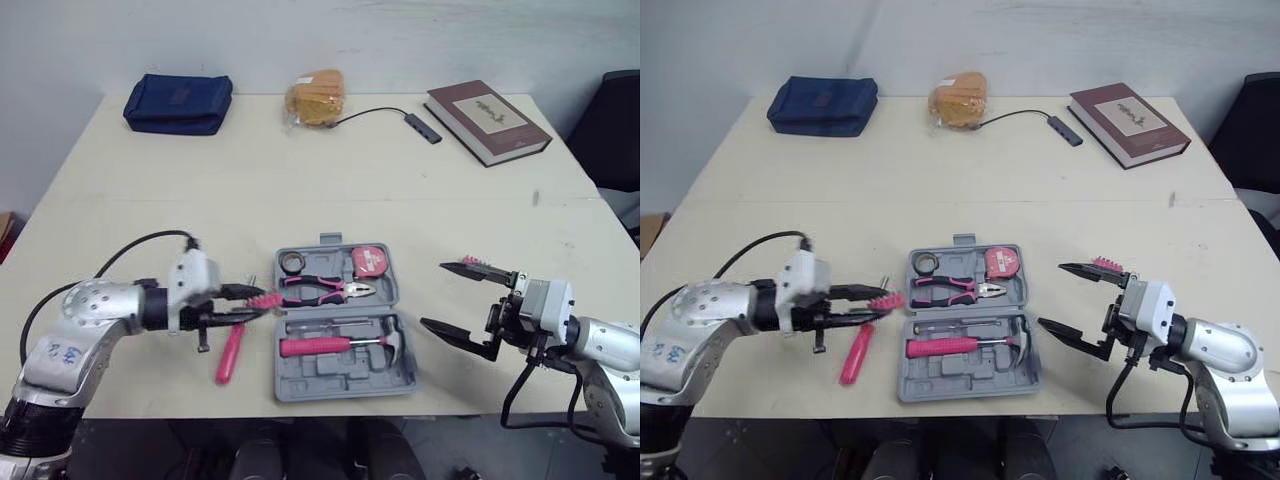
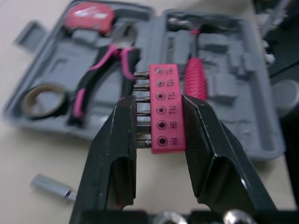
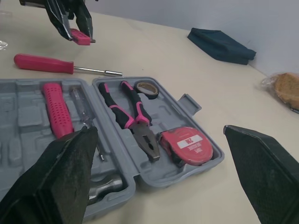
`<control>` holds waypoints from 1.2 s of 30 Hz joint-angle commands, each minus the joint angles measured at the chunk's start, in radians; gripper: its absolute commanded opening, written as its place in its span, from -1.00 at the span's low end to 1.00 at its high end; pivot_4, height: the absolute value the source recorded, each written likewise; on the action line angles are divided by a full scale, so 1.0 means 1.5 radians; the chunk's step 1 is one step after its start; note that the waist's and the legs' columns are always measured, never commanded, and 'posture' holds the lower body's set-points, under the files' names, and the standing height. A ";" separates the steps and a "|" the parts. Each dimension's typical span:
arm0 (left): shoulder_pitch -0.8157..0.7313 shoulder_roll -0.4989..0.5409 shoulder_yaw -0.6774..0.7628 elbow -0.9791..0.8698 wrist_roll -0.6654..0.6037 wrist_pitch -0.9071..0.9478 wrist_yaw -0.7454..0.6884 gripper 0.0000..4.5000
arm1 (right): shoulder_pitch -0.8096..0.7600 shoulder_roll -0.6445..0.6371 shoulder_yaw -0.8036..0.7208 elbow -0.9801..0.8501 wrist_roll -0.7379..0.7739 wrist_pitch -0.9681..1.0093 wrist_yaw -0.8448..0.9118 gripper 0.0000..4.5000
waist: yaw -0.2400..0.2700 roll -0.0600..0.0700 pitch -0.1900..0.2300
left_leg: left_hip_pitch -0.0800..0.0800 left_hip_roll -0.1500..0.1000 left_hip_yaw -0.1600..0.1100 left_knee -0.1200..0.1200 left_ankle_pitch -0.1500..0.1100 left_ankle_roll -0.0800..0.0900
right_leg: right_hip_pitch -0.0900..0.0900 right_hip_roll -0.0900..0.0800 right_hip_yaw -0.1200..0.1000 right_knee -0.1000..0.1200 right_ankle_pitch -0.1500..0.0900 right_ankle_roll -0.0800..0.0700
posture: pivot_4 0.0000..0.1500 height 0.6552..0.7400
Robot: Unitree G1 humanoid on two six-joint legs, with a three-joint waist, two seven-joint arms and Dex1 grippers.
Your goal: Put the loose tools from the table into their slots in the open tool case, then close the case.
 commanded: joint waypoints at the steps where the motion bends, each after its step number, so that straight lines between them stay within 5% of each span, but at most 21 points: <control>1: -0.050 0.026 -0.074 -0.076 -0.013 0.116 -0.011 -0.67 | 0.014 -0.005 -0.015 -0.017 -0.004 -0.019 0.005 1.00 | 0.000 0.000 0.000 | 0.000 0.000 0.000 0.000 0.000 0.000 | 0.000 0.000 0.000 0.000 0.000 0.000 | 1.00 1.00; 13: -0.141 0.013 -0.265 -0.135 0.105 0.252 0.070 -0.67 | 0.058 -0.003 -0.024 -0.052 -0.017 -0.019 -0.026 1.00 | 0.001 -0.001 0.001 | 0.000 0.000 0.000 0.002 0.002 -0.003 | 0.000 0.004 0.005 0.000 0.000 0.001 | 1.00 1.00; 36: -0.173 0.035 -0.314 -0.169 0.158 0.343 0.093 -0.67 | 0.082 -0.008 -0.033 -0.060 -0.013 -0.022 -0.028 1.00 | 0.000 -0.001 0.001 | 0.000 0.000 -0.002 0.007 0.000 0.001 | 0.001 0.005 0.011 0.003 0.000 0.000 | 1.00 1.00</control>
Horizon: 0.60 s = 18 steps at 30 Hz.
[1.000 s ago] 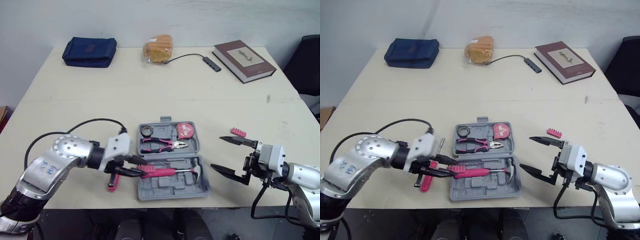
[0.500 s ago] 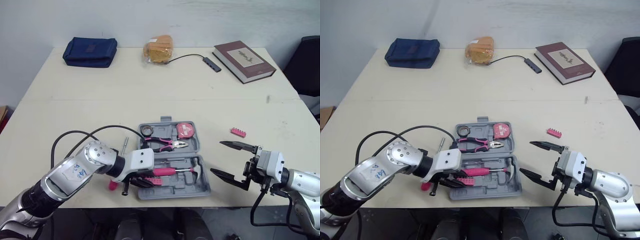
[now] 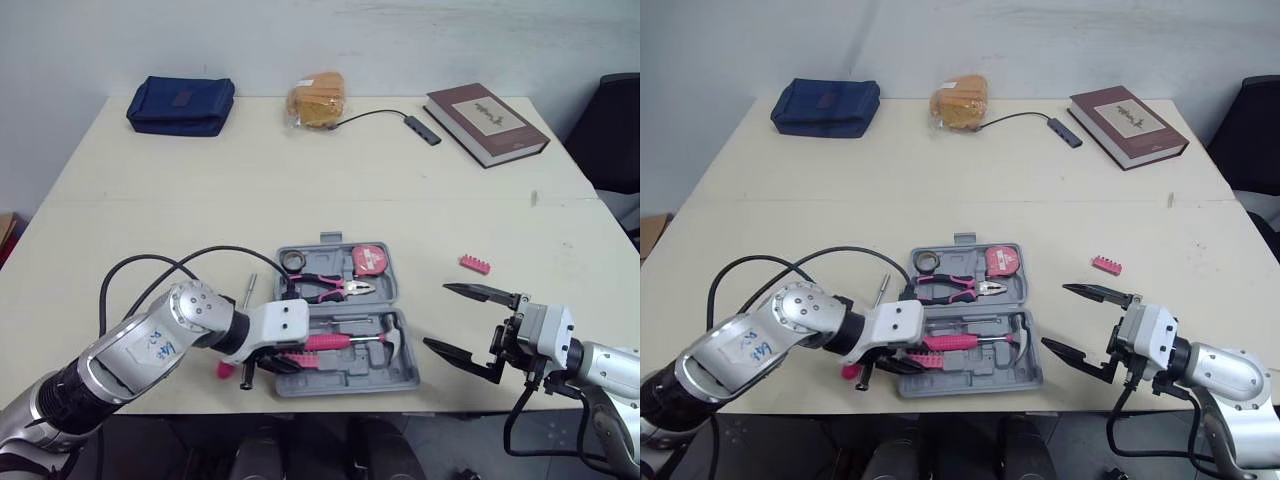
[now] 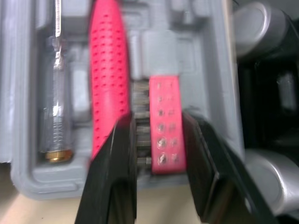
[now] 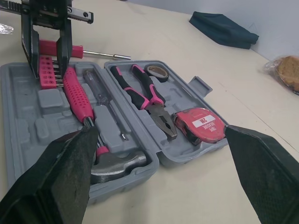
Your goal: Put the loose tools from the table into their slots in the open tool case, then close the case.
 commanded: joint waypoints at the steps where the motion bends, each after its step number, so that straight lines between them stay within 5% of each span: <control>1: 0.001 0.017 -0.010 -0.013 0.014 0.016 0.001 -0.67 | -0.002 -0.007 -0.020 -0.012 0.009 -0.010 0.005 1.00 | 0.000 0.000 0.000 | 0.000 0.000 0.000 0.000 0.000 0.000 | 0.000 0.000 0.000 0.000 0.000 0.000 | 1.00 1.00; 17: 0.007 -0.024 -0.018 0.027 0.066 -0.035 0.048 -0.67 | -0.001 -0.001 -0.018 -0.001 0.006 -0.021 0.010 1.00 | 0.003 0.000 0.000 | 0.000 0.000 0.000 0.001 0.000 0.001 | 0.001 0.000 0.001 0.000 0.000 0.000 | 1.00 1.00; 18: 0.010 -0.020 -0.015 0.021 0.063 -0.036 0.044 -0.44 | -0.001 0.000 -0.018 0.000 0.006 -0.022 0.011 1.00 | 0.003 0.000 0.000 | 0.000 0.000 0.000 0.001 0.000 0.001 | 0.001 0.000 0.001 0.000 0.000 0.000 | 1.00 1.00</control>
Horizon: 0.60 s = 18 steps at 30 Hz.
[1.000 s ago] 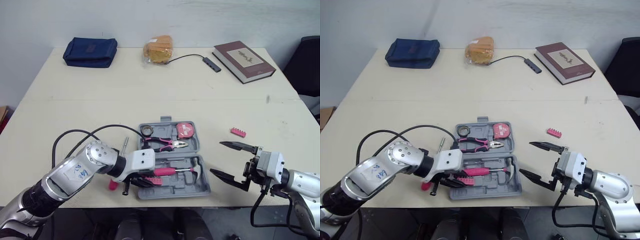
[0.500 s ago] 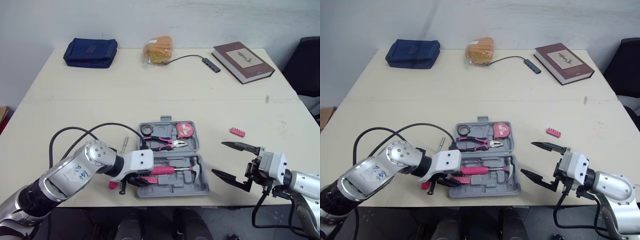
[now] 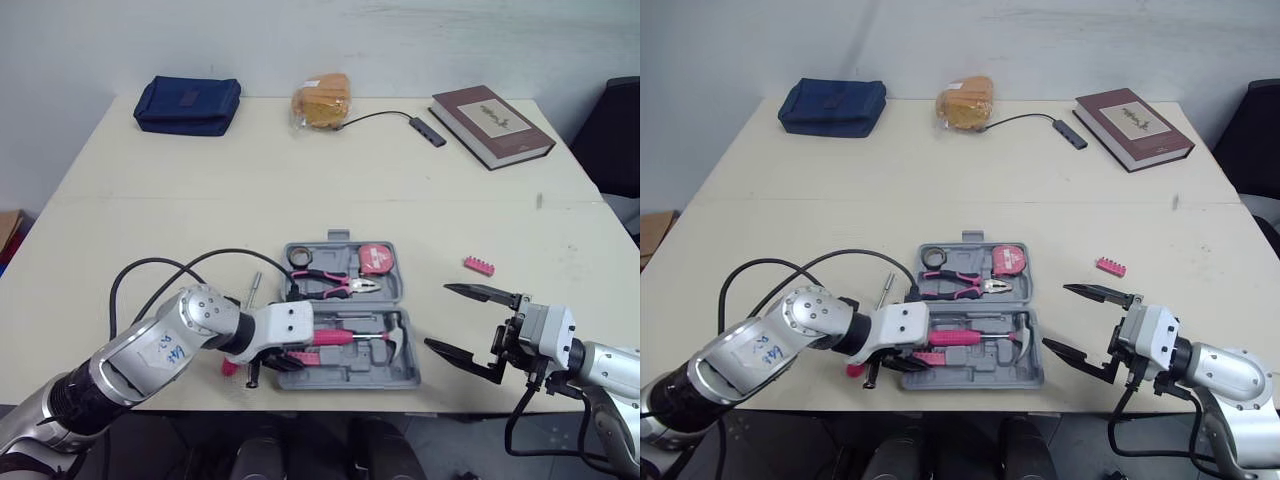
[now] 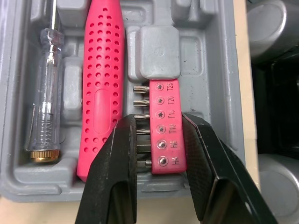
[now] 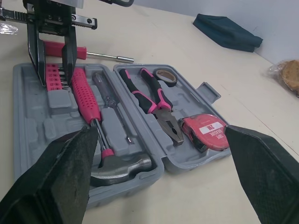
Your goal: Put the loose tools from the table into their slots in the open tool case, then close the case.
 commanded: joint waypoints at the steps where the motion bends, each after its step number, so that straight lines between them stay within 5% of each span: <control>1: 0.007 0.007 0.007 0.005 0.022 -0.003 0.010 -0.21 | -0.001 0.000 -0.014 -0.003 0.006 -0.016 0.005 1.00 | 0.000 0.000 0.000 | 0.000 0.000 0.000 0.000 0.000 0.000 | 0.000 0.000 0.000 0.000 0.000 0.000 | 1.00 1.00; 7: 0.010 0.024 0.066 -0.054 -0.021 0.017 -0.014 0.82 | 0.001 0.003 -0.010 -0.001 0.007 -0.022 0.005 1.00 | -0.001 0.000 0.000 | 0.000 0.000 0.000 0.000 0.000 0.000 | 0.000 0.000 0.000 0.000 0.000 0.000 | 1.00 1.00; 12: 0.025 0.081 0.111 -0.095 -0.068 0.044 -0.056 0.82 | -0.002 0.006 -0.005 0.008 0.006 -0.026 0.009 1.00 | -0.004 0.000 0.001 | 0.000 0.001 0.000 0.000 0.000 -0.001 | -0.001 0.001 0.000 0.000 0.000 0.000 | 1.00 1.00; 16: 0.055 0.059 0.168 -0.055 -0.072 -0.034 -0.040 0.82 | -0.007 0.010 0.000 0.014 0.004 -0.029 0.010 1.00 | -0.002 -0.001 0.001 | -0.001 0.001 0.000 0.000 0.000 -0.001 | -0.001 0.001 0.000 0.000 0.000 0.000 | 1.00 1.00; 18: 0.082 0.029 0.211 -0.014 -0.092 -0.117 -0.059 0.57 | -0.010 0.011 0.002 0.017 0.003 -0.030 0.011 1.00 | -0.002 -0.001 0.001 | -0.001 0.001 0.000 0.000 0.000 0.000 | -0.001 0.001 0.000 0.000 0.000 0.000 | 1.00 1.00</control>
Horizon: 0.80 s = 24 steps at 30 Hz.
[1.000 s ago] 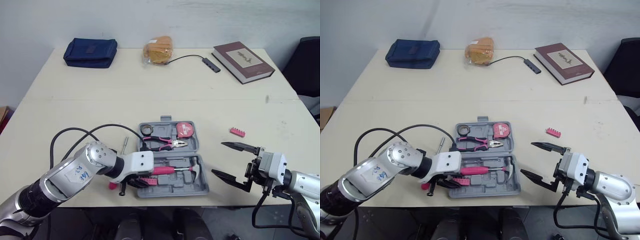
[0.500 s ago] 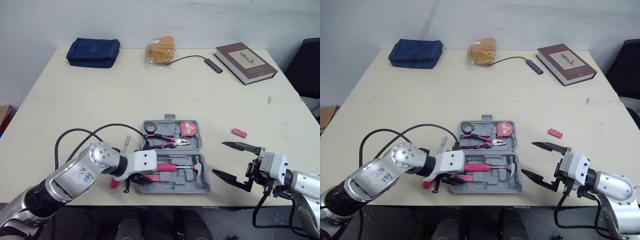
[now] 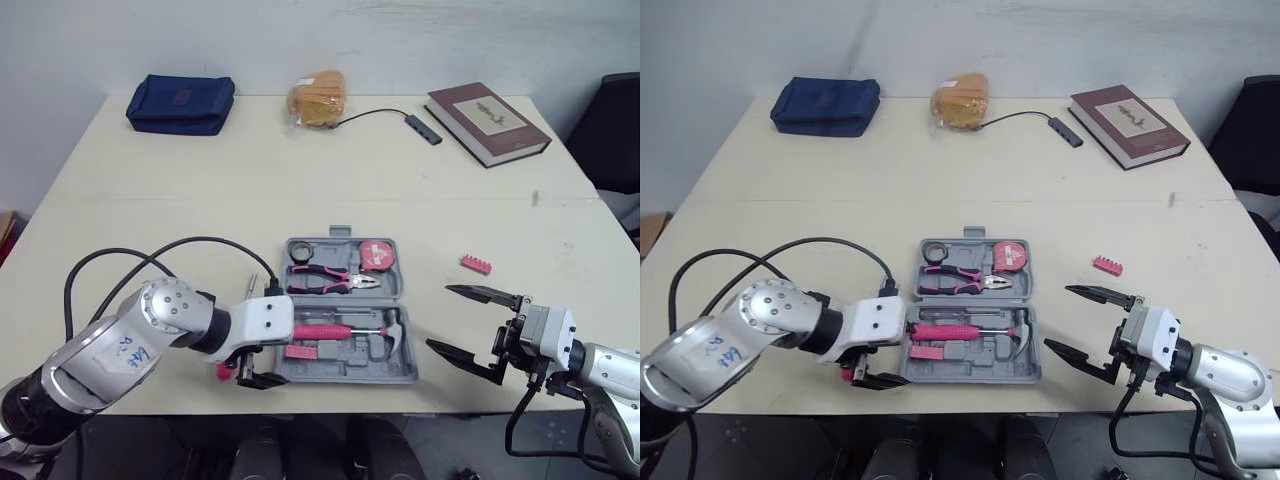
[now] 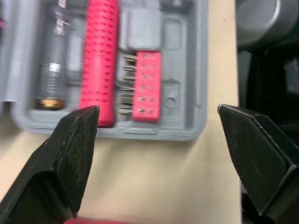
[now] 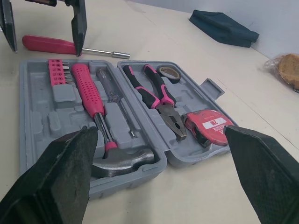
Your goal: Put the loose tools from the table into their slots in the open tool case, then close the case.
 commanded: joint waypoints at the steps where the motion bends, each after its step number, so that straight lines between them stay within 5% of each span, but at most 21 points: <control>1: 0.038 -0.039 0.076 0.054 -0.031 -0.139 -0.027 0.49 | -0.007 0.005 -0.002 -0.004 0.004 -0.015 0.004 1.00 | 0.000 0.000 0.000 | 0.000 0.000 0.000 0.000 0.000 0.000 | 0.000 0.000 0.000 0.000 0.000 0.000 | 1.00 1.00; 9: 0.113 -0.087 0.076 0.159 -0.001 -0.354 -0.089 -0.98 | -0.009 0.003 -0.005 0.006 0.000 -0.023 0.005 1.00 | 0.000 0.000 0.000 | 0.000 0.000 0.000 0.000 0.000 0.000 | 0.000 0.000 0.000 0.000 0.000 0.000 | 1.00 1.00; 24: 0.093 -0.072 0.000 0.220 0.106 -0.334 -0.089 -0.98 | 0.007 0.004 -0.011 0.002 -0.002 -0.033 -0.010 1.00 | -0.002 0.000 0.000 | 0.001 0.001 0.001 0.000 0.000 0.001 | 0.000 0.000 -0.001 0.001 0.000 0.000 | 1.00 1.00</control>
